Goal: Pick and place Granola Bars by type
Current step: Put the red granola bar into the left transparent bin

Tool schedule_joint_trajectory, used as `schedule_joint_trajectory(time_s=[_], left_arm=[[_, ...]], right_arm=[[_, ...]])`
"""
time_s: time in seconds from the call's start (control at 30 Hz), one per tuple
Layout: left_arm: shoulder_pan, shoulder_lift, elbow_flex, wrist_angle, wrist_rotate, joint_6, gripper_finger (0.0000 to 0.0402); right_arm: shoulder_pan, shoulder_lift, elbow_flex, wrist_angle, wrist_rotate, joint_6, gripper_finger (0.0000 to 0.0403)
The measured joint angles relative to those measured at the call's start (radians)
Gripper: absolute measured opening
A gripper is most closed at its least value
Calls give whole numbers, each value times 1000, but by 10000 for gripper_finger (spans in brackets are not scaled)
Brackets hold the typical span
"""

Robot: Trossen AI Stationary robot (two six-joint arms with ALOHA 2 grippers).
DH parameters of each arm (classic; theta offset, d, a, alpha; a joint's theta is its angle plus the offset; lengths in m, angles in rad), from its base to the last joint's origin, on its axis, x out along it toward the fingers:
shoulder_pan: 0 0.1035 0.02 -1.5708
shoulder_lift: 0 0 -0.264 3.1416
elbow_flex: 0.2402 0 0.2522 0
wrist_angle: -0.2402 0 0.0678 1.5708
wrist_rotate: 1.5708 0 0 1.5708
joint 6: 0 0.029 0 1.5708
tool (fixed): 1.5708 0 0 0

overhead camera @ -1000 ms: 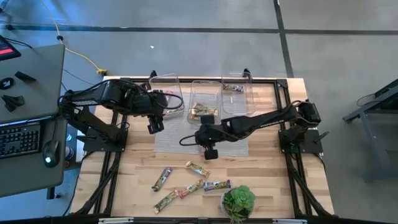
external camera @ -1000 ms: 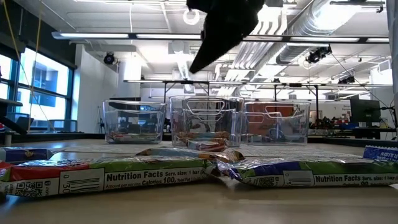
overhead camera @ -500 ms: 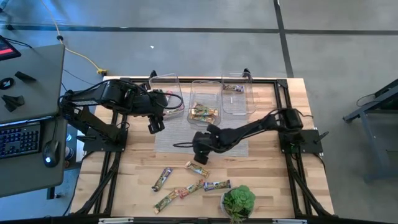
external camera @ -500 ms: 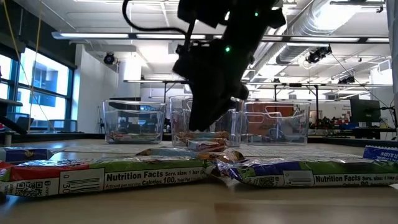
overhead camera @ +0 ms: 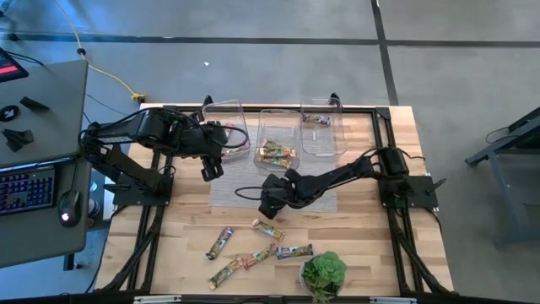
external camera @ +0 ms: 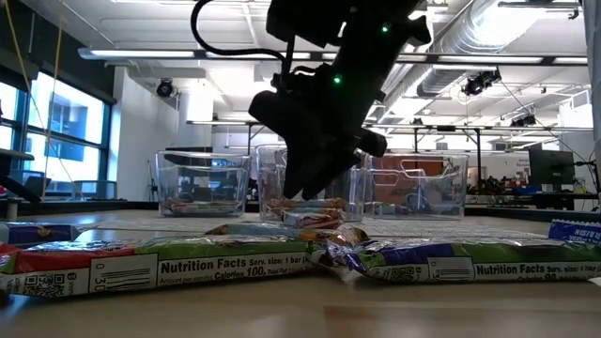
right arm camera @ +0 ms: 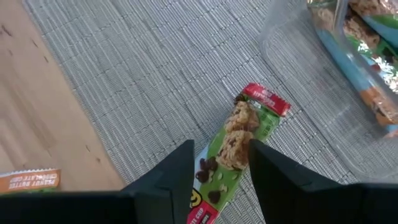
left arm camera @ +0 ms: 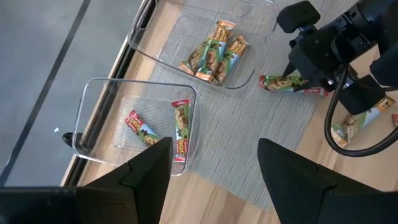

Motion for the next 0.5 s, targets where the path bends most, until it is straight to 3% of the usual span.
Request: schedule_joint_trajectory(time_s=[0.27,0.5], left_arm=[[0,0,0,1,65,-4,228],[0,0,0,9,159,-3,228]], right_arm=[[0,0,0,26,71,-46,136],[0,0,0,57,-21,-167,136]])
